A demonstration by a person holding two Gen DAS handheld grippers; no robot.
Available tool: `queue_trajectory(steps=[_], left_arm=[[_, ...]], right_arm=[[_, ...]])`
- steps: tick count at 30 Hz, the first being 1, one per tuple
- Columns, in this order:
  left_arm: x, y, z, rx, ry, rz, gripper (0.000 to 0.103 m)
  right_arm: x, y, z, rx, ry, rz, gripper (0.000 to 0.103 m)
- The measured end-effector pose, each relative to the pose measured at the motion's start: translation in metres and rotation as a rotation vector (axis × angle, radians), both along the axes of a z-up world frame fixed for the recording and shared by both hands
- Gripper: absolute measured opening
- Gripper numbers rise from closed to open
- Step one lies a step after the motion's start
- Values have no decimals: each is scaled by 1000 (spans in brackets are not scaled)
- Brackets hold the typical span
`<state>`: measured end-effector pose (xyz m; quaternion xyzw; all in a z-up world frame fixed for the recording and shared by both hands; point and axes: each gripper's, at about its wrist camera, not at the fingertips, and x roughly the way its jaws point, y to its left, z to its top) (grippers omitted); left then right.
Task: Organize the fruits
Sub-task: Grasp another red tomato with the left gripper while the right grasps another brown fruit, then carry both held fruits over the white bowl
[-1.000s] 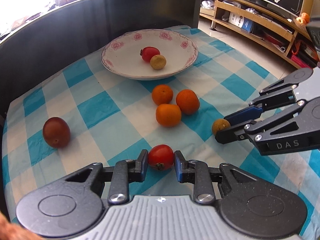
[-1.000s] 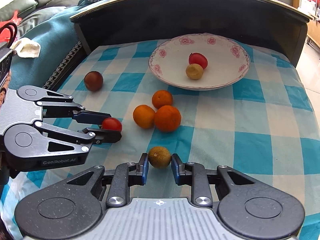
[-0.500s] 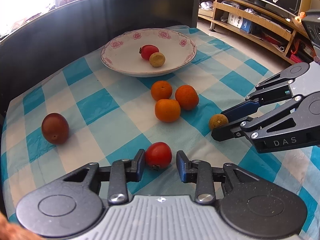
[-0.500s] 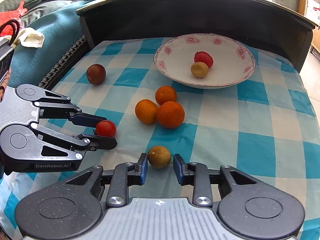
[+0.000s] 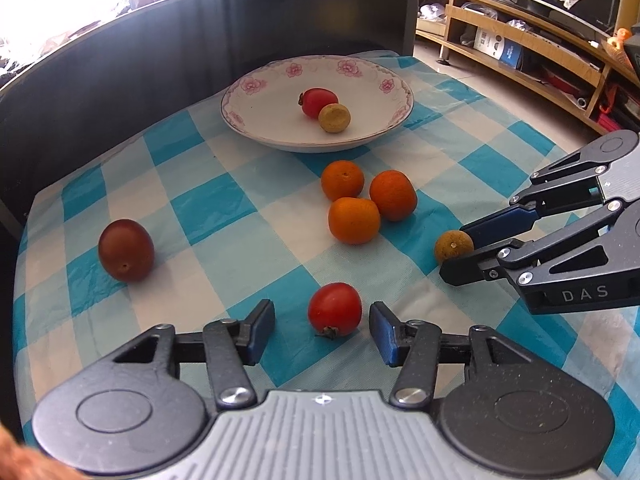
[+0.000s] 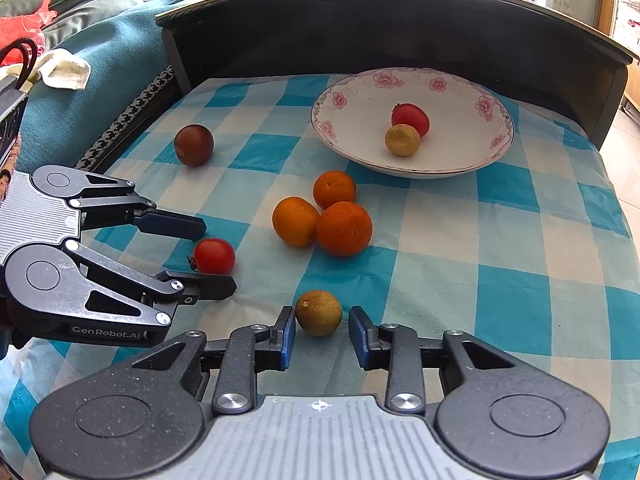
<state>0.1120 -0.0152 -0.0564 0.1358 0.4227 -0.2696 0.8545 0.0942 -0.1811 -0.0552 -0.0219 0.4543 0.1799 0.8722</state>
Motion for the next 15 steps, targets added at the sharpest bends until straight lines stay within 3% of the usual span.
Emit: queue_trajectory(steps=[3,5,10,15], left_arm=[[0,-2,0,4,4,9,58],[0,-4,1,4,13,8,51],[-1,-11,4,24,15,-6,38],[0,-11,5,13,31,-2,36]], right_arm=[[1,0,0,-5,1,-7,25],[1,-1,0,3,6,-12,20],[2,-1,0,0,9,-12,19],[2,-2,1,1,9,-24,19]])
